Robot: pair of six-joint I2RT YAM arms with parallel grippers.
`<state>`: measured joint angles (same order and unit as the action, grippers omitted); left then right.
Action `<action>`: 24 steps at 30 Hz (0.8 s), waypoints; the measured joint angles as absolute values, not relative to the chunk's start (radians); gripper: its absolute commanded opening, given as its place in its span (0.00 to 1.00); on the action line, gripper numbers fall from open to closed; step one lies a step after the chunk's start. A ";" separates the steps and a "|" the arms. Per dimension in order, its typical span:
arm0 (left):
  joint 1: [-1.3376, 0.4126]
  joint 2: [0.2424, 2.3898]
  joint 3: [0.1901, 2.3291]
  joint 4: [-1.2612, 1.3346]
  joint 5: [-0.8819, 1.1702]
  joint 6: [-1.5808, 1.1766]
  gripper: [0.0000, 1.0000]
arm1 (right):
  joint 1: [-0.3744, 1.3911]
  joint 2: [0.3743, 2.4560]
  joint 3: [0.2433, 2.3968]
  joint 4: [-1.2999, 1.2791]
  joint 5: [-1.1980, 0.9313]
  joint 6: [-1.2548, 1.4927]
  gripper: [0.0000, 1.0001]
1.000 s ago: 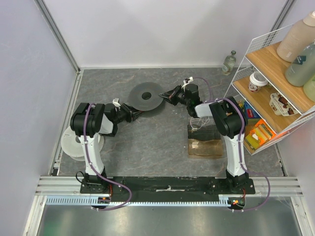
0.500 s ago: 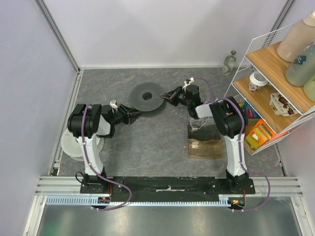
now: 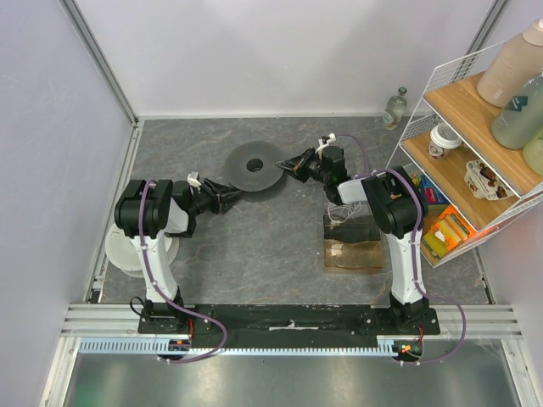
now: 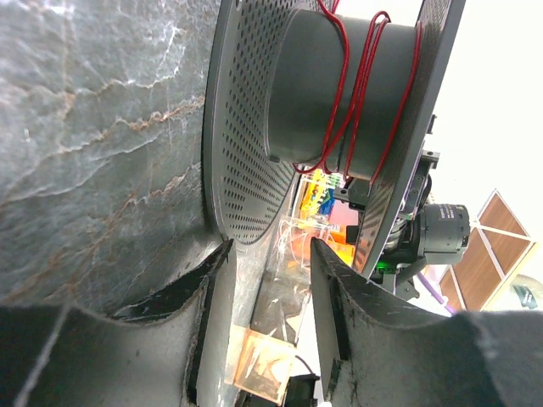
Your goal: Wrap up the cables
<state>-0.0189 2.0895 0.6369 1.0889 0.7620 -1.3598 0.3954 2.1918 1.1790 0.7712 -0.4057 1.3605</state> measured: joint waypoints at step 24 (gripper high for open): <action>-0.006 1.965 0.591 1.060 0.793 -1.300 0.70 | 0.360 2.188 1.128 0.739 -0.405 1.269 0.92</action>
